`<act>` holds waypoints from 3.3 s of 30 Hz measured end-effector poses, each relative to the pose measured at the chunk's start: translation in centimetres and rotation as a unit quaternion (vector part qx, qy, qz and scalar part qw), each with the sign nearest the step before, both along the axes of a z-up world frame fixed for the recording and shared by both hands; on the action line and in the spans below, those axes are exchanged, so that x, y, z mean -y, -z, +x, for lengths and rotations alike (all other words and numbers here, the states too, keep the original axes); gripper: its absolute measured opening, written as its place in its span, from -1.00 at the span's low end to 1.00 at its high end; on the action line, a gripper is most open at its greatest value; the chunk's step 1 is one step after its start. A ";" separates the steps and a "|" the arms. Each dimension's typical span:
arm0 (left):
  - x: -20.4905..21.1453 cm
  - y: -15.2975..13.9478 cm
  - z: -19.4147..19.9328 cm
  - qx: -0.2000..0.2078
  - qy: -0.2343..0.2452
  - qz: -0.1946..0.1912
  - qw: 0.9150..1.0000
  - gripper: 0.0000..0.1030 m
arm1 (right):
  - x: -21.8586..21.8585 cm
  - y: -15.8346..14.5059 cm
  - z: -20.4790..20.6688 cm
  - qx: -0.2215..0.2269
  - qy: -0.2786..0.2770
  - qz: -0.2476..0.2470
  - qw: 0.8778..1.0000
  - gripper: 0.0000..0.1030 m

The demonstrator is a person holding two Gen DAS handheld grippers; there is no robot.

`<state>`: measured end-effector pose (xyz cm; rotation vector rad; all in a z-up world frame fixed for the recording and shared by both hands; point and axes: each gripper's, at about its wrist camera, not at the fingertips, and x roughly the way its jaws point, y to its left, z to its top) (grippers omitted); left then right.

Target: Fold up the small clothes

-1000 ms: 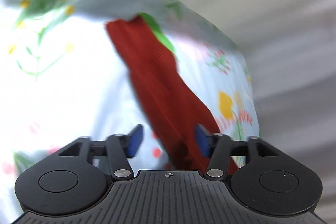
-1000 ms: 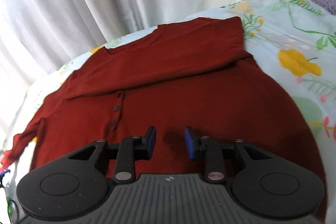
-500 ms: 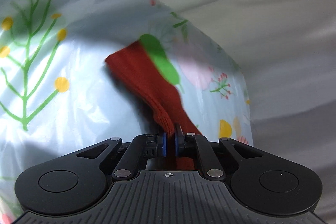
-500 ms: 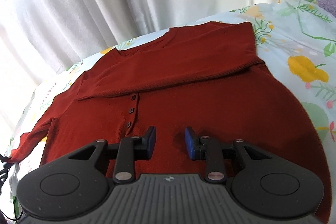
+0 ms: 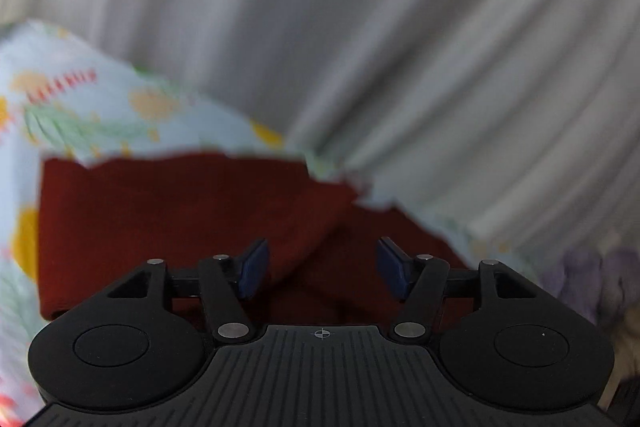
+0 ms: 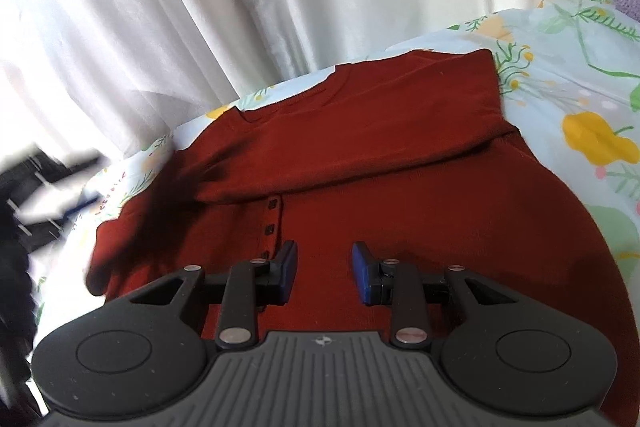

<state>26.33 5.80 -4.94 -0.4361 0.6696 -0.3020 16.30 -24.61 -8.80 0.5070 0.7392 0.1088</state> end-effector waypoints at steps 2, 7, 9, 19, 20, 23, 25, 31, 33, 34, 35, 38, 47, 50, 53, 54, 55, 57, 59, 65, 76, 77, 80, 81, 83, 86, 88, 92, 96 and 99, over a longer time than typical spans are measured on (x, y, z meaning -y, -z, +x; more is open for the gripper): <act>0.5 2.3 -0.5 -0.032 -0.009 0.004 0.999 0.46 | 0.6 0.2 0.7 -0.008 -0.004 0.021 1.000 -0.43; -1.0 5.8 -2.1 -0.070 -0.083 0.027 0.994 0.50 | 0.3 1.0 4.4 -0.026 -0.040 0.084 0.995 -0.43; -2.0 5.7 -2.0 -0.060 -0.093 0.016 0.994 0.60 | -0.2 1.1 6.3 -0.020 -0.051 0.100 0.993 -0.43; -3.7 6.2 -1.7 -0.068 -0.134 -0.001 0.989 0.74 | -3.0 5.1 16.8 -0.083 -0.041 0.206 0.974 -0.41; -3.8 6.4 -1.4 -0.068 -0.133 -0.003 0.989 0.76 | -3.1 5.5 17.0 -0.081 -0.035 0.221 0.971 -0.41; -3.8 6.5 -1.4 -0.070 -0.133 -0.007 0.989 0.77 | -3.6 5.7 17.9 -0.079 -0.026 0.234 0.969 -0.49; -3.9 6.4 -1.2 -0.075 -0.133 -0.010 0.988 0.77 | -4.2 5.3 18.4 -0.076 -0.035 0.207 0.975 -0.89; -4.1 4.7 -1.0 -0.064 -0.123 -0.014 0.990 0.75 | -2.5 -0.2 14.8 0.055 0.010 0.025 0.998 -0.90; -3.8 4.3 -0.7 -0.054 -0.114 -0.008 0.992 0.76 | -1.0 -0.6 13.3 0.081 0.050 -0.055 0.994 -0.90; -3.7 4.3 -0.5 -0.053 -0.113 -0.004 0.992 0.76 | -0.2 -0.3 13.0 0.082 0.061 -0.082 0.991 -0.90; -3.5 4.4 -0.2 -0.055 -0.111 0.000 0.992 0.76 | 0.5 0.4 12.9 0.078 0.065 -0.105 0.989 -0.90; -3.2 5.0 0.8 -0.070 -0.106 0.002 0.992 0.75 | 2.9 3.2 13.6 0.019 0.046 -0.089 0.995 -0.87; -3.5 4.9 2.6 -0.068 -0.100 0.014 0.993 0.76 | 6.0 4.0 14.8 -0.003 0.066 0.089 0.994 -0.30; -3.0 5.1 3.3 -0.067 -0.085 0.027 0.994 0.76 | 4.6 3.3 16.4 -0.003 0.046 0.061 0.997 -0.70; -2.7 4.7 3.5 -0.062 -0.083 0.034 0.994 0.76 | 2.1 1.1 16.3 0.026 0.038 -0.067 0.997 -0.90; -2.6 4.5 3.7 -0.057 -0.081 0.035 0.995 0.76 | 1.6 0.2 15.6 0.054 0.046 -0.114 0.991 -0.90; -2.5 4.4 3.8 -0.052 -0.079 0.036 0.995 0.76 | 1.1 -0.6 15.1 0.077 0.065 -0.158 0.982 -0.90; -2.3 4.3 4.3 -0.051 -0.074 0.037 0.995 0.76 | 1.1 -1.3 14.4 0.099 0.108 -0.238 0.960 -0.90; -2.1 4.3 4.7 -0.045 -0.074 0.047 0.995 0.76 | 2.1 -0.9 14.8 0.084 0.119 -0.252 0.957 -0.90; -1.8 4.2 5.5 -0.040 -0.072 0.056 0.995 0.76 | 4.9 1.7 15.5 -0.003 0.142 -0.186 0.972 -0.78; 3.4 5.4 8.1 -0.009 -0.009 0.101 0.995 0.76 | 0.1 1.6 16.1 0.027 0.039 -0.140 0.989 -0.72; 3.9 5.9 8.3 -0.003 -0.012 0.115 0.993 0.76 | -0.5 2.2 16.7 0.022 0.037 -0.168 0.985 -0.72; 4.5 6.7 8.4 0.019 -0.022 0.135 0.990 0.76 | -1.6 3.2 17.7 0.033 0.030 -0.255 0.966 -0.71; 4.6 7.0 8.6 0.024 -0.024 0.141 0.989 0.76 | -1.8 3.3 18.1 0.036 0.028 -0.280 0.959 -0.72; 4.9 7.5 8.9 0.036 -0.024 0.155 0.987 0.81 | -1.8 3.5 19.4 0.038 0.031 -0.305 0.951 -0.72; 5.6 8.0 8.9 0.056 -0.008 0.197 0.979 0.88 | -1.2 3.4 20.2 0.040 0.034 -0.309 0.949 -0.72; 5.6 8.1 8.4 0.061 0.006 0.208 0.976 0.89 | -0.6 2.7 19.7 0.030 0.039 -0.278 0.959 -0.71; 4.4 7.3 6.8 0.052 -0.008 0.181 0.982 0.90 | 2.7 1.5 14.9 0.000 0.091 -0.100 0.991 -0.49; 2.8 6.9 5.1 0.005 -0.023 0.123 0.992 0.90 | 5.5 3.2 9.8 -0.028 0.119 0.084 0.989 -0.47; 2.6 6.5 4.1 0.007 -0.027 0.113 0.993 0.90 | 5.9 4.4 8.2 -0.025 0.128 0.137 0.982 -0.47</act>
